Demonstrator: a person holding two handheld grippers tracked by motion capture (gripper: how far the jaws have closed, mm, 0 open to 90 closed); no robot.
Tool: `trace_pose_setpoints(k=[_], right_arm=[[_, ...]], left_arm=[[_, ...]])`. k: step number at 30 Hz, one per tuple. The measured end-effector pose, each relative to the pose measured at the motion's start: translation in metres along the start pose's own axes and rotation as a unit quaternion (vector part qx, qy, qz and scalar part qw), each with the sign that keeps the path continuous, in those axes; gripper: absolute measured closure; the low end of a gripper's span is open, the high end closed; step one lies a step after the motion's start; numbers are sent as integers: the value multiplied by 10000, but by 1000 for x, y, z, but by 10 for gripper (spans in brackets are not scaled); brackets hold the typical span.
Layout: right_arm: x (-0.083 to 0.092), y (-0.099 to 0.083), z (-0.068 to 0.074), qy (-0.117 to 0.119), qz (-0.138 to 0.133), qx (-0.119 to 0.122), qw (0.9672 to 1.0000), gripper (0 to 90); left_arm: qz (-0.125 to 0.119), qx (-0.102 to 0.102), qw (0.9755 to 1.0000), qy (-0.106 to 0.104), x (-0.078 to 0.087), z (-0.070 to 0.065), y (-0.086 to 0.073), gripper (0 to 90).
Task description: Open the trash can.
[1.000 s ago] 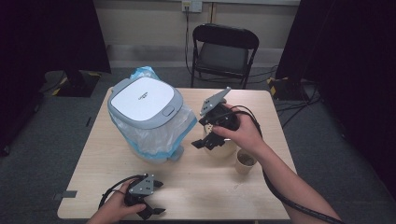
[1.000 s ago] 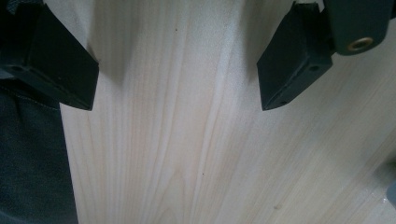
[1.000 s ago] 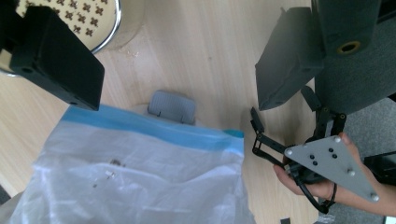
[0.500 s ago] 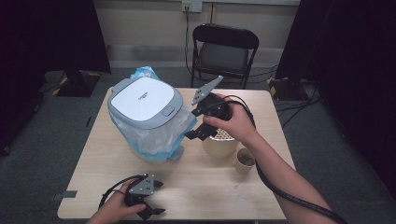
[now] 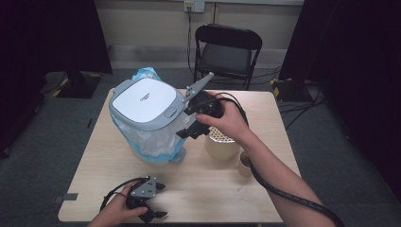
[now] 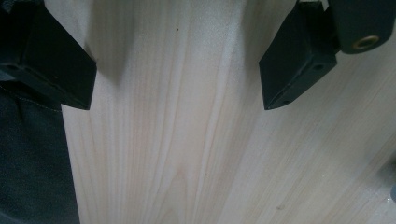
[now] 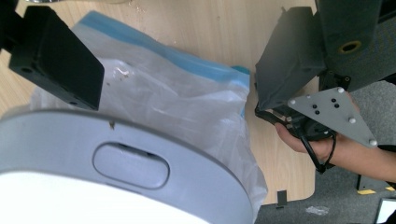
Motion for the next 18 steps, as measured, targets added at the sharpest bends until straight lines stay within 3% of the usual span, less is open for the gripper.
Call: trace_pose_setpoints(k=[18], right_arm=[[-13,29,8,37,-27,180,9998,147]], left_arm=[[-4,-11,10000,-13,0,0,0,97]])
Point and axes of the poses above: each handheld gripper's, and its own axes: x roughly backward along the jaws, y roughly out of its top, z roughly to its left, the point moved 10 cm from there along -x, roughly forward along the jaws, and after that the axes turned 1 degree about -y, right-handed, at the moved point
